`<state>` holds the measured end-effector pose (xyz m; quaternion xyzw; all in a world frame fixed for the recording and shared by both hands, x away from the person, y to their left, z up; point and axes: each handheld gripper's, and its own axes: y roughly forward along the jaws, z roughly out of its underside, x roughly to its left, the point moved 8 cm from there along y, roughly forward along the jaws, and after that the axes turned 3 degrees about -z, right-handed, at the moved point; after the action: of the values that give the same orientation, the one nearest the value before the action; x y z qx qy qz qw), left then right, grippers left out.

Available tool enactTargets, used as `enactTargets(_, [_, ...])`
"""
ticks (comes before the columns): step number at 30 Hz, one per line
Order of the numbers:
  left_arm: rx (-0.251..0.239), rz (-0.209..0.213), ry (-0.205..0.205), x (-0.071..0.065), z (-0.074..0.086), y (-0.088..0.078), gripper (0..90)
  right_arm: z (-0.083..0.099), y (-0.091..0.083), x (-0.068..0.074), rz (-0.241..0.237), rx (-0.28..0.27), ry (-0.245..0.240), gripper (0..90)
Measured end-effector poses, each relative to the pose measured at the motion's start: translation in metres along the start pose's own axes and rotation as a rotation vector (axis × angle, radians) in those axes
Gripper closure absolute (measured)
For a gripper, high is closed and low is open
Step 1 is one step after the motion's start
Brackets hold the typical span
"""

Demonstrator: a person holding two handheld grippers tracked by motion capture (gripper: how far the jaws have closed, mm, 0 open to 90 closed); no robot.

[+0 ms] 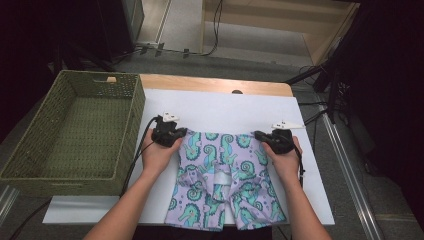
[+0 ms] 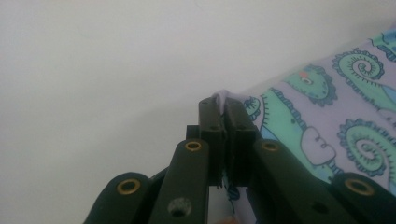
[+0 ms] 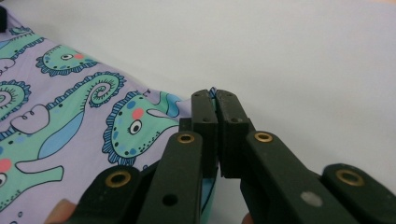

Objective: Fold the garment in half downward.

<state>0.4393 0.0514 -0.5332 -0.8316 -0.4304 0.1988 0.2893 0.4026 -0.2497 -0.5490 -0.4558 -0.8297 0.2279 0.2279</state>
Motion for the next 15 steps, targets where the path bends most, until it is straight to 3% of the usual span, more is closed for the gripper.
enactTargets(3, [-0.022, -0.022, -0.019, 0.013, -0.016, 0.007, 87.2, -0.020, 0.009, -0.006, 0.009, -0.031, 0.015, 85.8])
enactTargets(6, [-0.039, -0.037, -0.016, 0.022, -0.025, 0.015, 84.4, -0.033, 0.019, -0.015, 0.026, -0.050, 0.061, 82.8])
enactTargets(8, [-0.049, -0.065, -0.044, 0.026, -0.027, 0.016, 66.0, -0.033, 0.025, -0.022, 0.085, -0.030, 0.084, 65.0])
enactTargets(9, [-0.055, -0.060, -0.070, 0.026, -0.028, 0.013, 58.5, -0.033, 0.026, -0.022, 0.095, -0.026, 0.091, 60.3])
enactTargets(11, [-0.087, -0.042, -0.083, 0.022, -0.029, 0.005, 51.5, -0.030, 0.024, -0.021, 0.089, -0.015, 0.100, 53.2])
enactTargets(15, [-0.130, -0.016, -0.038, 0.005, -0.024, -0.012, 49.1, -0.022, 0.006, -0.013, 0.111, -0.037, 0.058, 49.5])
